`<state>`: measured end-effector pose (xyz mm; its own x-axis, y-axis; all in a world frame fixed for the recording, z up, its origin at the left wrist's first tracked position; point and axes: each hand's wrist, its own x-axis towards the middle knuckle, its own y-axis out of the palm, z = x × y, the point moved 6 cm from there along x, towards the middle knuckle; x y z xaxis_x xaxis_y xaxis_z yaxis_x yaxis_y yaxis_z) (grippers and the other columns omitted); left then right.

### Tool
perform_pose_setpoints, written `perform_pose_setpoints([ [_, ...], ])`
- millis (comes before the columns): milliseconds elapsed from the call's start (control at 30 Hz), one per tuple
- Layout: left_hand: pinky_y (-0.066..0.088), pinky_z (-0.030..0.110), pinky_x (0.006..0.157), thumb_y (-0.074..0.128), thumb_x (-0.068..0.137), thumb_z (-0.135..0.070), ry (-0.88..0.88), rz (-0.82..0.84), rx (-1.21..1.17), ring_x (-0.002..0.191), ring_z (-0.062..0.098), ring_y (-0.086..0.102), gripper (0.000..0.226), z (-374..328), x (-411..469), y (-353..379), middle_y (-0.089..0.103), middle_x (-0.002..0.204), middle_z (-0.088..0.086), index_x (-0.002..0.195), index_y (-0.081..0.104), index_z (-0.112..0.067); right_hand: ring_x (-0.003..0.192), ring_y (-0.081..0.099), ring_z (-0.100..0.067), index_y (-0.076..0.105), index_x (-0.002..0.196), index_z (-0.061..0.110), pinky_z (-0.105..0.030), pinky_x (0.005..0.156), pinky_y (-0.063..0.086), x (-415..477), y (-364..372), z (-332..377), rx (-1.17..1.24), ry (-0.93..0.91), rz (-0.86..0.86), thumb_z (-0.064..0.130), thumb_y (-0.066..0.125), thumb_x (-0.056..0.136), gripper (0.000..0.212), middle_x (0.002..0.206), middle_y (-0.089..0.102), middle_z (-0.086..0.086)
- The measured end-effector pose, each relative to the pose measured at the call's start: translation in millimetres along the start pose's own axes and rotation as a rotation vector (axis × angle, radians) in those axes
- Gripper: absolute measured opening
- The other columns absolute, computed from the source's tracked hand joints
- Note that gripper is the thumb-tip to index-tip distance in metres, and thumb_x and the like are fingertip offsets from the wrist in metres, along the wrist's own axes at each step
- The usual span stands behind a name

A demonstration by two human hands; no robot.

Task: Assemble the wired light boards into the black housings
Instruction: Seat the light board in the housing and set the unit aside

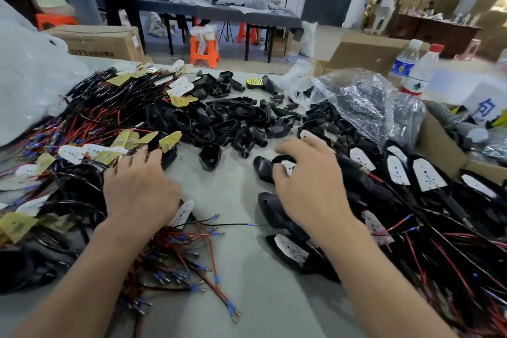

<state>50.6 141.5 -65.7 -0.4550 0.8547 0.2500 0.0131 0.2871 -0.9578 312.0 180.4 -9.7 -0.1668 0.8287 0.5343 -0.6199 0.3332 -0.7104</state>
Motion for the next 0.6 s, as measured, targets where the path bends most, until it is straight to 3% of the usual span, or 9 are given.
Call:
perform_pose_setpoints([
  [67,0.042,0.048,0.103,0.057,0.092,-0.032,0.003,0.096,0.023,0.132,0.032,0.049,0.068,2.3,0.7,8.4,0.052,0.149,0.008,0.155,0.038,-0.017,0.113,0.055,-0.024,0.075,0.101,0.016,-0.040,0.099,0.045,-4.3,35.5,19.7,0.057,-0.027,0.117,0.013,0.067,0.086,0.018,0.103,0.071,0.003],
  [167,0.046,0.044,0.085,0.057,0.091,-0.011,-0.043,0.052,-0.171,0.113,0.034,0.056,0.065,10.2,4.7,9.3,0.061,0.128,0.011,0.153,0.040,-0.017,0.114,0.054,-0.022,0.075,0.111,0.019,-0.032,0.097,0.042,-11.3,84.8,39.4,0.098,-0.040,0.319,0.018,0.059,0.090,0.026,0.109,0.072,0.001],
  [267,0.042,0.036,0.069,0.054,0.098,-0.012,-0.147,-0.054,-0.315,0.082,0.028,0.055,0.032,27.0,15.0,4.3,0.066,0.092,0.004,0.126,0.065,-0.021,0.109,0.058,-0.020,0.074,0.116,0.023,-0.028,0.094,0.044,-17.9,114.7,47.5,0.188,0.017,0.403,0.020,0.056,0.093,0.029,0.112,0.068,0.000],
  [400,0.044,0.024,0.064,0.056,0.098,-0.008,-0.077,-0.178,-0.602,0.074,0.015,0.063,0.027,22.7,15.3,-1.5,0.072,0.086,-0.005,0.100,0.076,-0.027,0.118,0.052,-0.015,0.074,0.114,0.027,-0.025,0.099,0.037,-27.0,122.8,50.4,0.261,0.074,0.399,0.023,0.057,0.095,0.026,0.113,0.068,0.004],
  [467,0.042,0.011,0.054,0.058,0.098,-0.006,-0.028,-0.230,-0.817,0.058,0.003,0.056,0.034,15.0,14.3,-9.5,0.070,0.076,-0.012,0.101,0.074,-0.035,0.105,0.058,-0.013,0.076,0.105,0.026,-0.030,0.093,0.043,-27.9,116.5,50.4,0.376,0.101,0.370,0.025,0.059,0.094,0.020,0.102,0.073,0.003],
  [533,0.052,0.014,0.056,0.059,0.098,-0.002,-0.004,-0.219,-1.113,0.058,0.003,0.061,0.039,6.8,14.9,-12.7,0.070,0.078,-0.012,0.100,0.076,-0.038,0.077,0.063,-0.013,0.073,0.095,0.028,-0.034,0.074,0.053,-28.0,108.7,50.3,0.591,0.162,0.372,0.032,0.060,0.091,0.014,0.085,0.073,0.000],
  [600,0.056,0.020,0.062,0.063,0.096,0.003,0.020,-0.096,-1.375,0.064,0.009,0.065,0.043,-8.2,10.5,-11.5,0.069,0.077,-0.007,0.094,0.080,-0.036,0.063,0.061,-0.013,0.072,0.092,0.034,-0.033,0.061,0.048,-28.0,107.3,52.4,0.780,0.205,0.445,0.038,0.059,0.089,0.015,0.081,0.073,-0.005],
])
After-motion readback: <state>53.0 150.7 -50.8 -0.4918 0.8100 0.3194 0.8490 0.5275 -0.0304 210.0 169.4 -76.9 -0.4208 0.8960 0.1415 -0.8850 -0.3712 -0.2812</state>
